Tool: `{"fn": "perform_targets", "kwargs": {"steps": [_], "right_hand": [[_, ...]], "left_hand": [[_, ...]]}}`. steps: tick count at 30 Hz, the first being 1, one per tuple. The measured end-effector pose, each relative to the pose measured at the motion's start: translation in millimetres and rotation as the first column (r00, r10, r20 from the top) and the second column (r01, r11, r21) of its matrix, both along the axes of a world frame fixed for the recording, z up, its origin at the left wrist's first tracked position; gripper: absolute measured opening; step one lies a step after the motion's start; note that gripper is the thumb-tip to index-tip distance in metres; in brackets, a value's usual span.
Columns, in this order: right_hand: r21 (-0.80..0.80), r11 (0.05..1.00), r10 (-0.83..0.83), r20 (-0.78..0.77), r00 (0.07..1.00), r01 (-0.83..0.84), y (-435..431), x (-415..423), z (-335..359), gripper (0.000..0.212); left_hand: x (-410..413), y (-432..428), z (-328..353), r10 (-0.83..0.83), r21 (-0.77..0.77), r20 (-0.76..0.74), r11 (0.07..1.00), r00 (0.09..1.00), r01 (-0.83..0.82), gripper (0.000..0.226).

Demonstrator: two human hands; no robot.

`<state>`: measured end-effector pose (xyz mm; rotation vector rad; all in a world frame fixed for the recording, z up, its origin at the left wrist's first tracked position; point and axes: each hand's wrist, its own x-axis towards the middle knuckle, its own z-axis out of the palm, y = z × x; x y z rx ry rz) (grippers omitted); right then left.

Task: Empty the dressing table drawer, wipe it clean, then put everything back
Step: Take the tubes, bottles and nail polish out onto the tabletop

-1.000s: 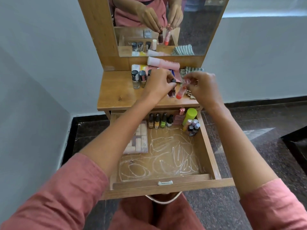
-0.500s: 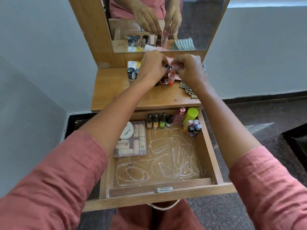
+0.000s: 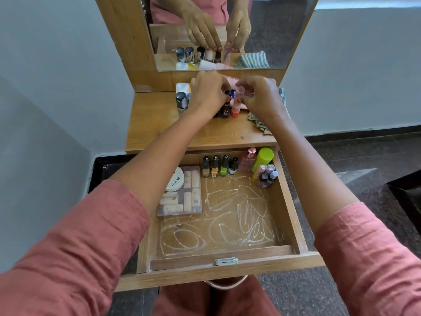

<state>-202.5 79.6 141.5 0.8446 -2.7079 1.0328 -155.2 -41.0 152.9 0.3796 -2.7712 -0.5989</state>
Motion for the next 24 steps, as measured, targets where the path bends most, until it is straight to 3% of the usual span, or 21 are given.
{"fn": "perform_targets", "kwargs": {"steps": [7,15,24], "right_hand": [[-0.028,0.999,-0.019,-0.029,0.999,0.018,10.8,2.1,2.2,0.038],[-0.058,0.997,-0.055,-0.048,0.997,0.052,43.1,29.1,-1.6,0.022],[-0.003,0.995,-0.101,0.078,0.992,0.102,96.6,75.8,-48.8,0.013]], "left_hand": [[6.8,6.1,6.1,-0.01,0.007,-0.088,1.0,0.996,0.011,0.025],[40.4,36.5,-9.4,-0.091,0.119,-0.195,0.986,0.977,0.116,0.017],[87.7,91.7,-66.0,-0.211,0.323,-0.012,0.924,0.978,0.203,0.018]]}}
